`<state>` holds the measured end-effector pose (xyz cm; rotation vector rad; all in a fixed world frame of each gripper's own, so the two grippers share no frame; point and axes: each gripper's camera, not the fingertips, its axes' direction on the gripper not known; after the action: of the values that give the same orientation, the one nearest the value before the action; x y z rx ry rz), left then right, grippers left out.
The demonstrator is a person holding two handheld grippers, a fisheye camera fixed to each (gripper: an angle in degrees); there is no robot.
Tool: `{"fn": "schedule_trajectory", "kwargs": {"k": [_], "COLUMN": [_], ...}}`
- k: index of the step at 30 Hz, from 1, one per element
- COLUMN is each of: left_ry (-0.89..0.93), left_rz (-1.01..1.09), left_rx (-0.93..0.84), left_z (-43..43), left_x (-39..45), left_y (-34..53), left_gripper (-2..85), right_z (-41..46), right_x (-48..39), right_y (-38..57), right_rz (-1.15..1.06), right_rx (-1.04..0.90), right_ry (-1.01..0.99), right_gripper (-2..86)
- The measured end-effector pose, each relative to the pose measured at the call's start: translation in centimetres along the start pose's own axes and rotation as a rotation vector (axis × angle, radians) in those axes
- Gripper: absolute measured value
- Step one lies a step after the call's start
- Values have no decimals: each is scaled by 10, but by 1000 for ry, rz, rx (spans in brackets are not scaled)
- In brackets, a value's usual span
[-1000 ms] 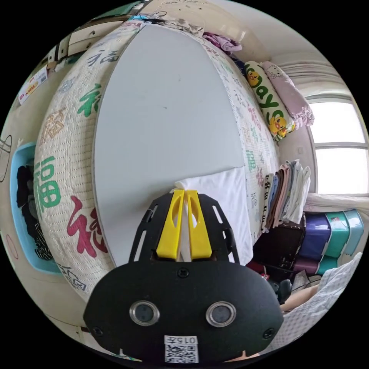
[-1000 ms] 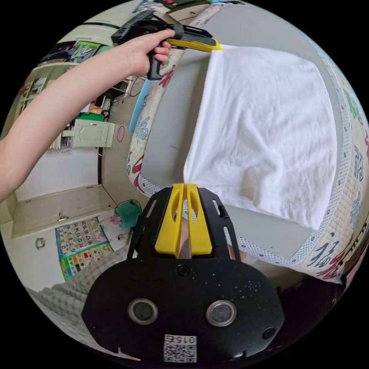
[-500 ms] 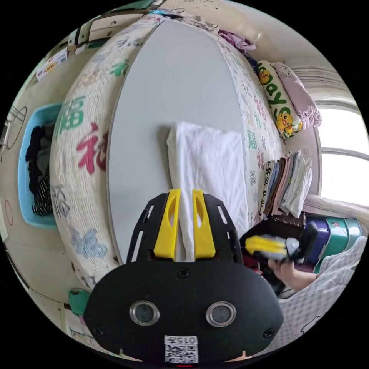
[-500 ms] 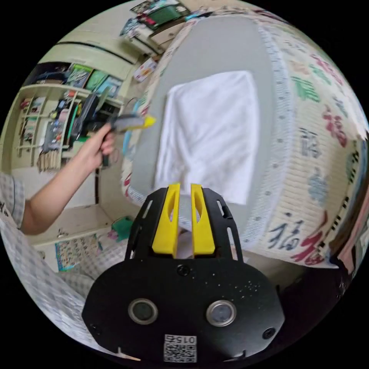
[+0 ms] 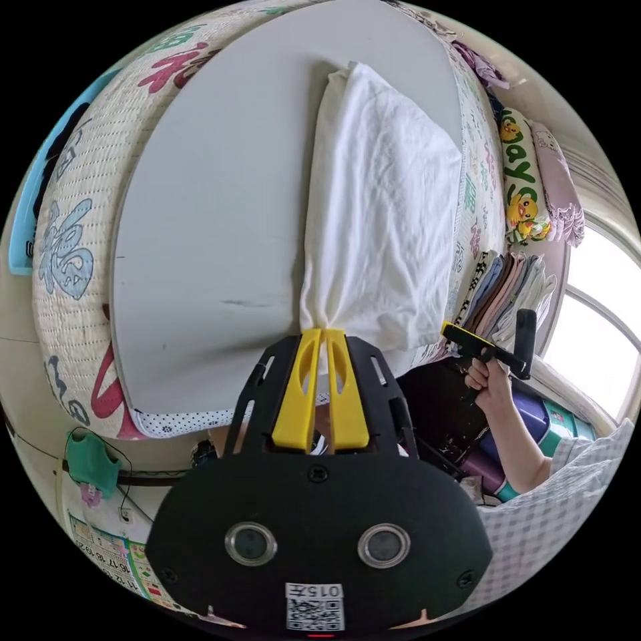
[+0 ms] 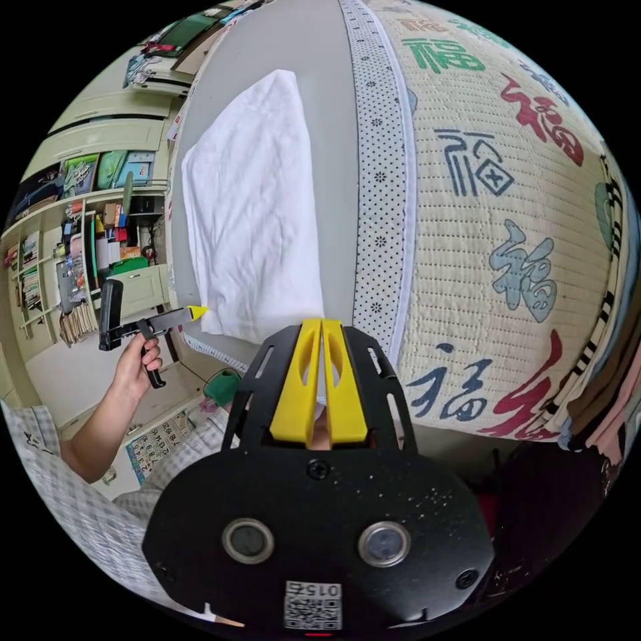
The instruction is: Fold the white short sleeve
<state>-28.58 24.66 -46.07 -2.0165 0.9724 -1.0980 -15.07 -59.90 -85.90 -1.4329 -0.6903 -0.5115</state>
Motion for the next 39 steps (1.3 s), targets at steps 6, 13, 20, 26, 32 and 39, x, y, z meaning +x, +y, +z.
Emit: {"fn": "schedule_trajectory", "kwargs": {"k": [6, 13, 20, 26, 32, 39], "left_ry": [71, 30, 43, 0, -23, 125], "left_rz": [-1, 23, 36, 59, 92, 117], "left_rx": [11, -44, -43, -78, -31, 242], "left_z": [-11, 4, -13, -6, -46, -99], "left_x": [-11, -7, -24, -20, -21, -22], "left_y": [9, 11, 23, 20, 23, -49], "left_gripper": [40, 8, -6, -2, 23, 91], "right_z": [12, 56, 93, 136, 123, 124], "right_x": [5, 0, 21, 42, 100, 162], "right_y": [-16, -51, -73, -87, -97, -182], "right_rz": [-29, -82, -132, -141, -79, -48], "right_rx": [33, -29, -110, -127, 29, 283], "right_ry": [-38, 10, 60, 109, 9, -193], "right_gripper": [62, 50, 0, 21, 68, 112]}}
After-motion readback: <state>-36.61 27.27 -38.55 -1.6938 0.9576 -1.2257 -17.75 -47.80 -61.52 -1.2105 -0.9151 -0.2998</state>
